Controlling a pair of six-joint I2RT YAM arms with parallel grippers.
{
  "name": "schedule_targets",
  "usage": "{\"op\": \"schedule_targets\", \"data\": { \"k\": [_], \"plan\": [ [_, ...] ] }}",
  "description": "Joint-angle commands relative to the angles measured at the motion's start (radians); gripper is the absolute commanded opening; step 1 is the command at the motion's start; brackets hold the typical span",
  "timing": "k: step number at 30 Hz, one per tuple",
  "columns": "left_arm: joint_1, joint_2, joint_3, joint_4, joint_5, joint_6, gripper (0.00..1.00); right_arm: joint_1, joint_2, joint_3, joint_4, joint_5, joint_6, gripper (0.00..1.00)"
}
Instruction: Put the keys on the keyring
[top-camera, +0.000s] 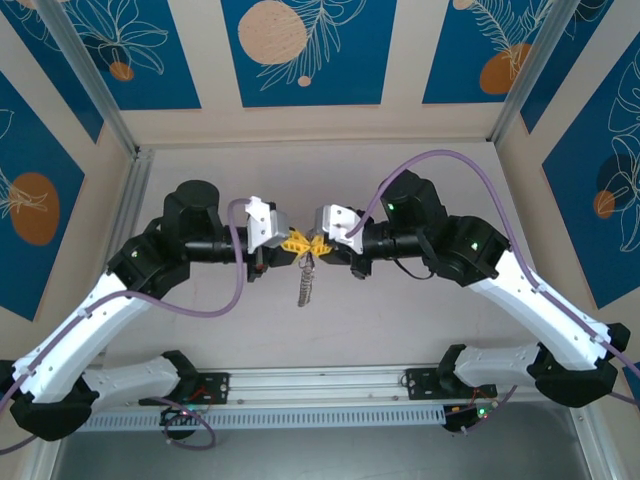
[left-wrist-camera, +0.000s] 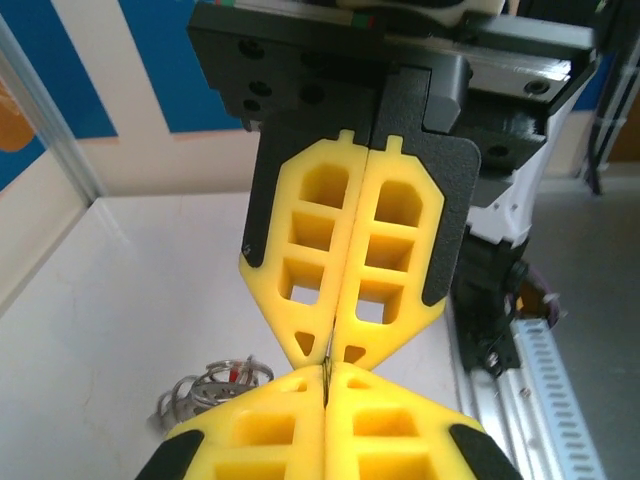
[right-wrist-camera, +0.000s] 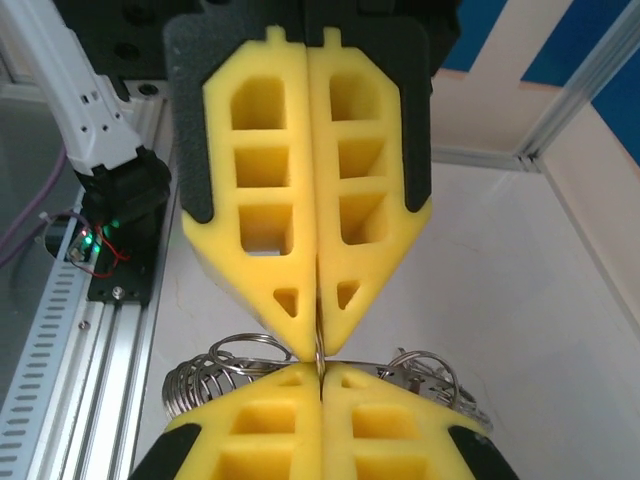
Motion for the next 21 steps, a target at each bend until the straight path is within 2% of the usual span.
{"op": "schedule_targets", "data": {
  "k": [1,7,10,17,21],
  "plan": [
    [0.042,-0.032,-0.061,0.229,0.139,-0.143,0.0,0.004,-0.041,-0.032,0.096,-0.082,0.005,0.08],
    [0.089,-0.06,-0.136,0.443,0.224,-0.305,0.0,-0.003,-0.053,-0.055,0.104,-0.103,0.014,0.11],
    [0.093,-0.059,-0.147,0.481,0.233,-0.331,0.0,-0.003,-0.056,-0.063,0.114,-0.121,0.021,0.12],
    [0.101,-0.064,-0.163,0.522,0.24,-0.356,0.0,-0.024,-0.089,-0.09,0.138,-0.146,0.054,0.23],
    [0.112,-0.063,-0.17,0.569,0.267,-0.383,0.0,-0.055,-0.12,-0.13,0.169,-0.196,0.1,0.26]
  ]
}}
